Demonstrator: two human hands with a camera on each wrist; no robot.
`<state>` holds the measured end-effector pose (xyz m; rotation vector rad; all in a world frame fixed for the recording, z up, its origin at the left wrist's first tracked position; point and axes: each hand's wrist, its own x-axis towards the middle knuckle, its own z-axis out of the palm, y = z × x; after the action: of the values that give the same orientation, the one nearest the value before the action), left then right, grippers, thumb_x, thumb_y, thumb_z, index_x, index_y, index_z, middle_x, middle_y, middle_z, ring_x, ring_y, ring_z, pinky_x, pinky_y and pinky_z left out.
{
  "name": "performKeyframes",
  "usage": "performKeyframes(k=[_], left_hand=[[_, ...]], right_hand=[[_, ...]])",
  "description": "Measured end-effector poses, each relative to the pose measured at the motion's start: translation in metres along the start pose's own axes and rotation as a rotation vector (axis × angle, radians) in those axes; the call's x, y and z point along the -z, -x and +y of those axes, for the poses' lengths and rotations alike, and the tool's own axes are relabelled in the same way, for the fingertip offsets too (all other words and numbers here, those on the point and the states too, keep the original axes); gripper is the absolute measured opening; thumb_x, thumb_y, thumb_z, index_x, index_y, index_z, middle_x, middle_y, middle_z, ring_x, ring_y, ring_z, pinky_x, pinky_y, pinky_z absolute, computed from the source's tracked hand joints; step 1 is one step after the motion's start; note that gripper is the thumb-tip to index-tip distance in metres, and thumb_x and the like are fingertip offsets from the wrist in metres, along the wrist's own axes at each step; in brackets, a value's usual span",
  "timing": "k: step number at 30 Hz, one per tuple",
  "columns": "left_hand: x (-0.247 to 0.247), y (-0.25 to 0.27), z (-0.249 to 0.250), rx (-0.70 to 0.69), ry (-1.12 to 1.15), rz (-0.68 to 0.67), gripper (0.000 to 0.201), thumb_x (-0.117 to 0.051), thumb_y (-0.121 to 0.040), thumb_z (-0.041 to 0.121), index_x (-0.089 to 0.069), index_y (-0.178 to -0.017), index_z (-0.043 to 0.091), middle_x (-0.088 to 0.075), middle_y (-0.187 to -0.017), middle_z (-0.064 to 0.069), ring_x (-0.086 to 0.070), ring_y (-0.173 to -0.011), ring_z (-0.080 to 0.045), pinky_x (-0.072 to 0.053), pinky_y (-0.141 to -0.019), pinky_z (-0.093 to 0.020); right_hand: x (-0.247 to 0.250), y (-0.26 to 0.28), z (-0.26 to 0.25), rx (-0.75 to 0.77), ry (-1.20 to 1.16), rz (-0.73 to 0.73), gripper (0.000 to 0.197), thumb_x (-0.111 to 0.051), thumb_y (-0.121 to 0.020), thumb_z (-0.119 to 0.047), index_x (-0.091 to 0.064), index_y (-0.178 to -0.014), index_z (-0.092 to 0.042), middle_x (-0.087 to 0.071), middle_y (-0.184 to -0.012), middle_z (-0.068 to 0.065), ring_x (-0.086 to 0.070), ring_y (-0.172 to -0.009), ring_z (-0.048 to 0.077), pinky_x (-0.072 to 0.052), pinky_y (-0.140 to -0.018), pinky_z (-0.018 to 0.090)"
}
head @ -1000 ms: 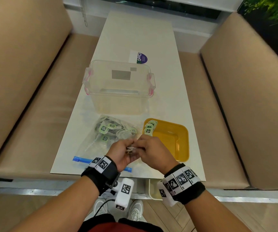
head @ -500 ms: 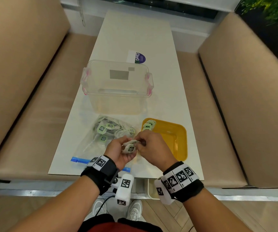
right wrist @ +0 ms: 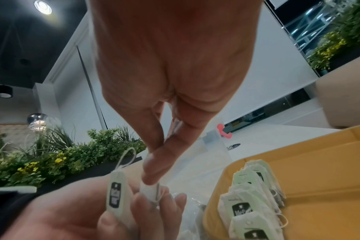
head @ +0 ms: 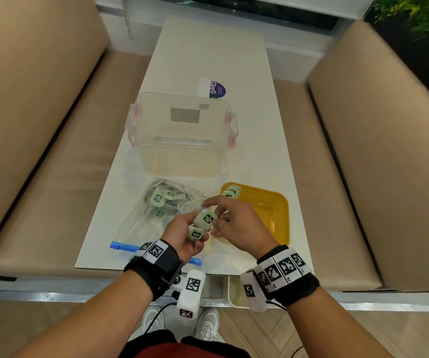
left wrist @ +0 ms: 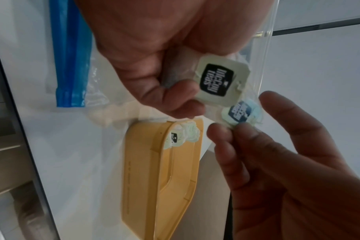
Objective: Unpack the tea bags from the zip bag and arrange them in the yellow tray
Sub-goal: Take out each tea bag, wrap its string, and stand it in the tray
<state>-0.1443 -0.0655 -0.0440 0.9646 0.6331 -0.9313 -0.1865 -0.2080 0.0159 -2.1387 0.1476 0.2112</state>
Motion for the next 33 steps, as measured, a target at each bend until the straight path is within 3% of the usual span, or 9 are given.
performKeyframes(k=[7,9,12,16,20,24,29,33], left_hand=[[0.0,0.0,0.0,-0.03,-0.07,0.018,0.024,-0.059,-0.096,0.03,-0.064,-0.1,0.006,-0.06,-0.072,-0.006,-0.051,-0.046,-0.014,-0.032,-0.035,-0.015],[0.003,0.0,0.001,-0.038,-0.108,0.024,0.019,-0.061,-0.095,0.027,-0.065,-0.096,0.008,-0.059,-0.066,-0.003,-0.049,-0.045,-0.013,-0.03,-0.036,-0.015],[0.009,-0.003,0.003,-0.091,-0.204,0.056,0.013,-0.063,-0.092,0.022,-0.068,-0.093,0.01,-0.056,-0.064,-0.002,-0.046,-0.046,-0.014,-0.028,-0.038,-0.017],[0.014,-0.006,0.002,-0.177,-0.445,0.085,0.017,-0.066,-0.091,0.024,-0.07,-0.099,0.009,-0.064,-0.069,-0.006,-0.048,-0.054,-0.016,-0.031,-0.044,-0.021],[0.009,-0.01,-0.002,-0.201,-0.567,0.067,0.022,-0.069,-0.091,0.028,-0.068,-0.102,0.009,-0.073,-0.077,-0.007,-0.053,-0.057,-0.018,-0.036,-0.046,-0.023],[-0.002,-0.014,-0.007,-0.263,-0.692,0.088,0.026,-0.073,-0.089,0.035,-0.067,-0.092,0.01,-0.077,-0.084,-0.01,-0.055,-0.068,-0.024,-0.039,-0.047,-0.025],[-0.012,-0.018,-0.011,-0.288,-0.781,0.11,0.025,-0.071,-0.092,0.032,-0.063,-0.086,0.009,-0.077,-0.082,-0.01,-0.049,-0.065,-0.024,-0.038,-0.044,-0.023],[-0.018,-0.018,-0.012,-0.28,-0.786,0.093,0.025,-0.066,-0.096,0.028,-0.06,-0.078,0.011,-0.077,-0.08,-0.009,-0.048,-0.063,-0.026,-0.038,-0.044,-0.023]], right_hand=[[0.009,-0.001,-0.006,-0.096,-0.177,0.07,0.039,-0.057,-0.087,0.007,-0.066,-0.111,-0.022,-0.053,-0.087,0.004,-0.071,-0.062,0.026,-0.06,-0.065,0.046],[0.018,-0.002,-0.006,-0.105,-0.059,0.157,0.033,-0.056,-0.085,0.003,-0.066,-0.106,-0.02,-0.058,-0.088,0.001,-0.07,-0.068,0.025,-0.058,-0.069,0.047],[0.043,-0.003,-0.001,-0.104,0.367,0.233,0.019,-0.055,-0.084,-0.008,-0.068,-0.096,-0.017,-0.064,-0.096,0.0,-0.062,-0.085,0.021,-0.053,-0.075,0.037],[0.065,-0.001,0.015,-0.274,0.343,0.142,0.013,-0.06,-0.079,-0.01,-0.065,-0.083,-0.021,-0.067,-0.087,0.0,-0.063,-0.077,0.021,-0.05,-0.059,0.03],[0.055,-0.003,0.036,-0.351,0.278,-0.021,0.021,-0.057,-0.074,-0.002,-0.06,-0.078,-0.022,-0.068,-0.082,0.004,-0.067,-0.067,0.025,-0.051,-0.051,0.034],[0.035,-0.01,0.049,-0.346,0.352,-0.109,0.022,-0.061,-0.075,0.0,-0.062,-0.08,-0.022,-0.069,-0.078,0.002,-0.066,-0.07,0.022,-0.054,-0.057,0.035],[0.017,-0.018,0.056,-0.333,0.415,-0.11,0.016,-0.066,-0.077,-0.004,-0.068,-0.084,-0.019,-0.068,-0.087,0.001,-0.062,-0.08,0.018,-0.042,-0.059,0.023],[0.01,-0.023,0.055,-0.359,0.444,-0.064,0.025,-0.072,-0.075,-0.01,-0.052,-0.069,-0.023,-0.061,-0.083,0.001,-0.055,-0.077,0.019,-0.033,-0.05,0.022]])
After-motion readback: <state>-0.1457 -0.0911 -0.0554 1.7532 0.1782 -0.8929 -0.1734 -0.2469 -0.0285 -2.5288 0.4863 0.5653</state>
